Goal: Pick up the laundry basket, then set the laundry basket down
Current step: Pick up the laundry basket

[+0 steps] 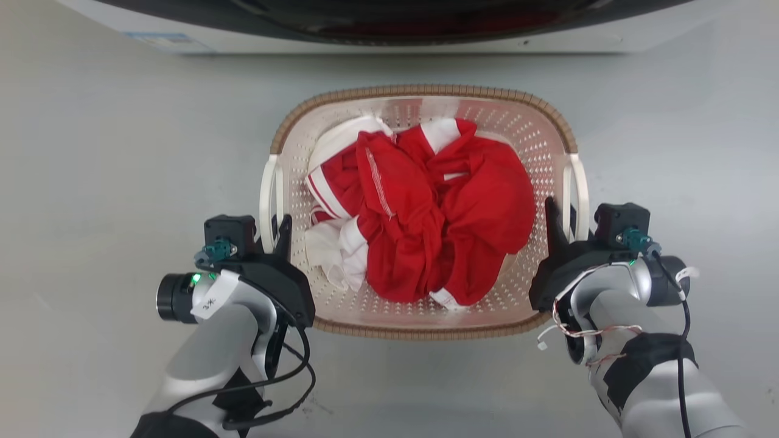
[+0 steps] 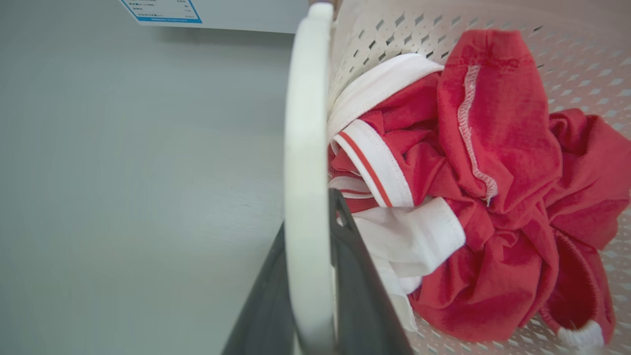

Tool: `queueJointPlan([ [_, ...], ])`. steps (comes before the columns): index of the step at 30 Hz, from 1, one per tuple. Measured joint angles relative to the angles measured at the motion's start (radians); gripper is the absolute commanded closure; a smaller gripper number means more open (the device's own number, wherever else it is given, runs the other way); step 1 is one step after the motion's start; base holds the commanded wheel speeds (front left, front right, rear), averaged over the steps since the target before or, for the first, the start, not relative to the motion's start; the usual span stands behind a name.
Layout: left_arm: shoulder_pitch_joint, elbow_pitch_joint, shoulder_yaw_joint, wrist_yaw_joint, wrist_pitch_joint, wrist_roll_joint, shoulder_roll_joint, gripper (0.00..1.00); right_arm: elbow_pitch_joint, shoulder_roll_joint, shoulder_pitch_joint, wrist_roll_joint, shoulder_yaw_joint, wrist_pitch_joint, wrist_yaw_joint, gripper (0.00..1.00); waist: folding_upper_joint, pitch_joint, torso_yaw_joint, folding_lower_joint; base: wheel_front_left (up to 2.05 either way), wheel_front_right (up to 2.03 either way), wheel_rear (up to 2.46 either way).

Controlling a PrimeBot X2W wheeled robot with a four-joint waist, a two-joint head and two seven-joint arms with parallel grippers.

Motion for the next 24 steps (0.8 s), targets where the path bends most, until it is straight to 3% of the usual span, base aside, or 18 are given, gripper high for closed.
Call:
queueJointPlan([
  [10,0.075,0.027,-0.054,0.001,0.014,-0.025,0.003,1.00,0.004,0.000,0.079,0.092,0.094,0.011,-0.008,1.00,0.0000,-0.142,-0.003,-0.0001,0.00,0.00,0.00],
  [24,0.199,0.072,-0.117,-0.009,0.087,-0.067,0.009,1.00,-0.008,-0.001,0.208,0.227,0.231,0.108,-0.017,1.00,-0.0001,-0.336,-0.018,-0.0003,0.00,0.00,0.00],
])
